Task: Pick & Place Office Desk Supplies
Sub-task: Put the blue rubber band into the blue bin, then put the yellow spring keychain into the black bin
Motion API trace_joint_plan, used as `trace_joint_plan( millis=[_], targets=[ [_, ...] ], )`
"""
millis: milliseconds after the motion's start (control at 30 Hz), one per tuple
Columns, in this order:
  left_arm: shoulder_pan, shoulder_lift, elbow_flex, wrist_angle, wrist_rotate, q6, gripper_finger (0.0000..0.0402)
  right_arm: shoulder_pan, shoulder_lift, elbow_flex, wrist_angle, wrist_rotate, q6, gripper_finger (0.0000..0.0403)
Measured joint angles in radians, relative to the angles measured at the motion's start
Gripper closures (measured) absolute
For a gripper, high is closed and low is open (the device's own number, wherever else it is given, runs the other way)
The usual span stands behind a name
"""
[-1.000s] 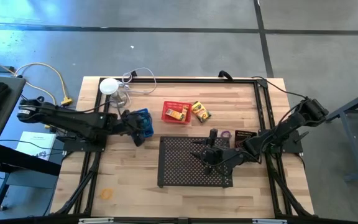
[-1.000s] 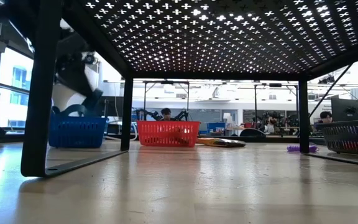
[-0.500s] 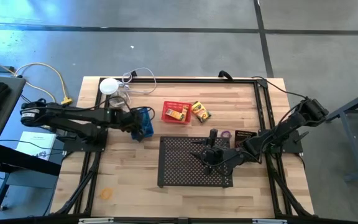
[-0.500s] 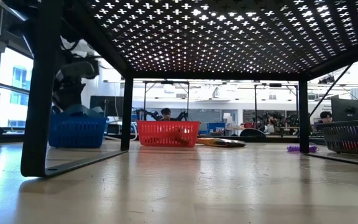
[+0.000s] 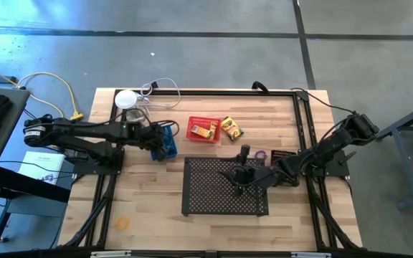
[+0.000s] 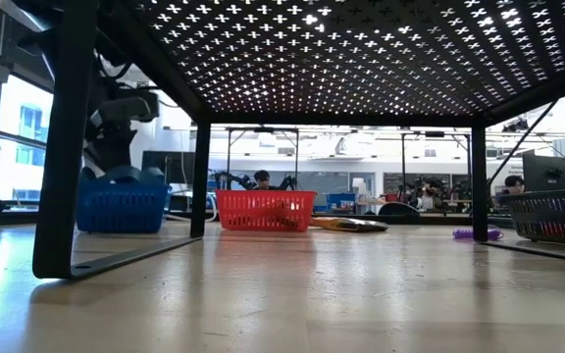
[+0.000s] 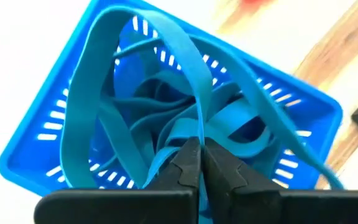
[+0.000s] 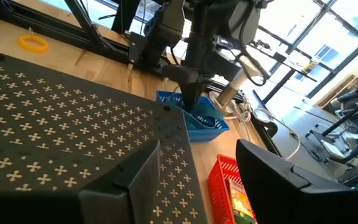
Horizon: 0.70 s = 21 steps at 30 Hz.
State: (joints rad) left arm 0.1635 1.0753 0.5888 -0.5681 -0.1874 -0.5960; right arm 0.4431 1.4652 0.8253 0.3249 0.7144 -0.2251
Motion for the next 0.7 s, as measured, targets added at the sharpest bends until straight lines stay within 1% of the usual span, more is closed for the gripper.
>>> trace_joint_plan(
  millis=[133, 300, 367, 467, 600, 700],
  targets=[
    [0.0, 0.0, 0.029, -0.037, -0.009, 0.0, 0.0387, -0.011, 0.0, 0.0, -0.008, -0.044, 0.021, 0.0204],
    [0.0, 0.0, 0.08, -0.196, -0.036, -0.002, 0.036, -0.014, 0.0, 0.0, -0.031, -0.057, 0.023, 0.0204],
    [-0.003, -0.001, 0.084, -0.191, -0.035, -0.002, 0.035, -0.014, 0.0, 0.0, -0.031, -0.057, 0.023, 0.0204],
    [-0.02, 0.001, 0.084, -0.138, -0.023, -0.002, 0.0336, -0.014, 0.0, 0.0, -0.031, -0.057, 0.023, 0.0204],
    [-0.054, 0.002, 0.084, -0.092, -0.005, -0.002, 0.0326, -0.014, 0.0, 0.0, -0.031, -0.057, 0.023, 0.0204],
    [-0.074, 0.002, 0.084, -0.091, -0.039, -0.002, 0.0325, -0.013, 0.0, 0.0, -0.031, -0.057, 0.023, 0.0204]
  ],
)
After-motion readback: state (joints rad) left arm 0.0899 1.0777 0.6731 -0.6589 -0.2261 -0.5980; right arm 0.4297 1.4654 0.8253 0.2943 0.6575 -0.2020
